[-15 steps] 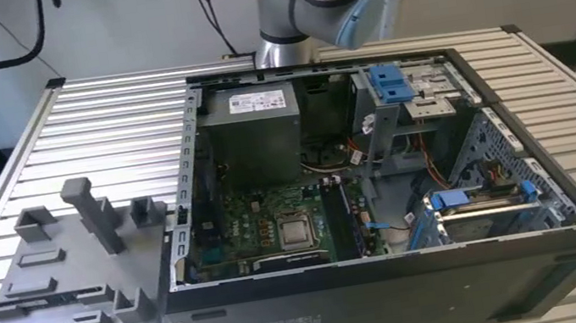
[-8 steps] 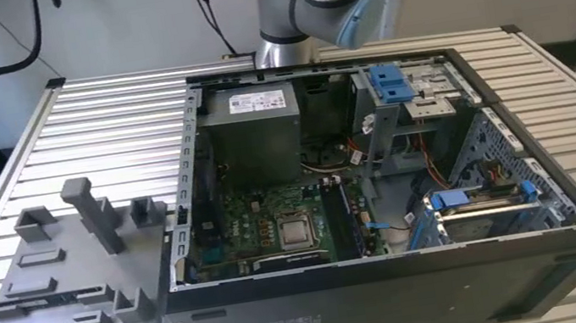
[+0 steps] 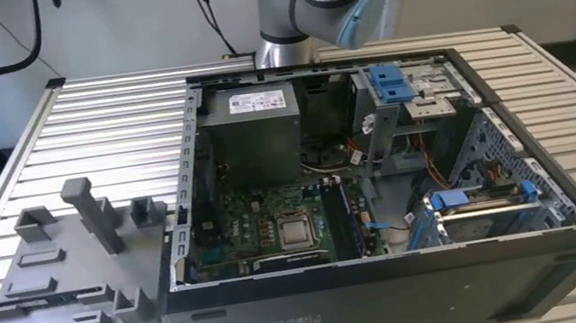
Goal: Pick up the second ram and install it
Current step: 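Pick up the second ram and move it above second insertion slot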
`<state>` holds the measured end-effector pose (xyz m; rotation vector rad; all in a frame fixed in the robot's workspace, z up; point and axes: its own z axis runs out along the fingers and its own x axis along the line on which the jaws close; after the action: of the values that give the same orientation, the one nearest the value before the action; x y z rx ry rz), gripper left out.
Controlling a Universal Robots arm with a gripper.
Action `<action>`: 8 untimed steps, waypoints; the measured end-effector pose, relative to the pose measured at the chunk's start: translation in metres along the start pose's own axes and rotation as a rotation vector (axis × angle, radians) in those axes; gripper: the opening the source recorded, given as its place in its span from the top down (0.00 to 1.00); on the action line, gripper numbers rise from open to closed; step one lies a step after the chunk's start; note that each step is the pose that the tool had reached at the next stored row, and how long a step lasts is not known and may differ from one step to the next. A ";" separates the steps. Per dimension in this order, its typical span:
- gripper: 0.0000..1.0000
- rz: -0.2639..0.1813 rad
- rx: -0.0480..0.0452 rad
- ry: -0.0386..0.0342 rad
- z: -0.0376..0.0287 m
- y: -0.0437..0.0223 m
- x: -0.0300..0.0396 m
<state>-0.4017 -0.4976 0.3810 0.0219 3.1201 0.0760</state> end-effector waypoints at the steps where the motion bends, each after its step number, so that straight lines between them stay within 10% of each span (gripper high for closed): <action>1: 0.89 0.000 0.0000 0.0000 0.0000 0.0000 0.0000; 8: 0.89 0.000 0.0000 0.0000 0.0000 0.0000 0.0000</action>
<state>-0.4017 -0.4976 0.3810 0.0214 3.1200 0.0760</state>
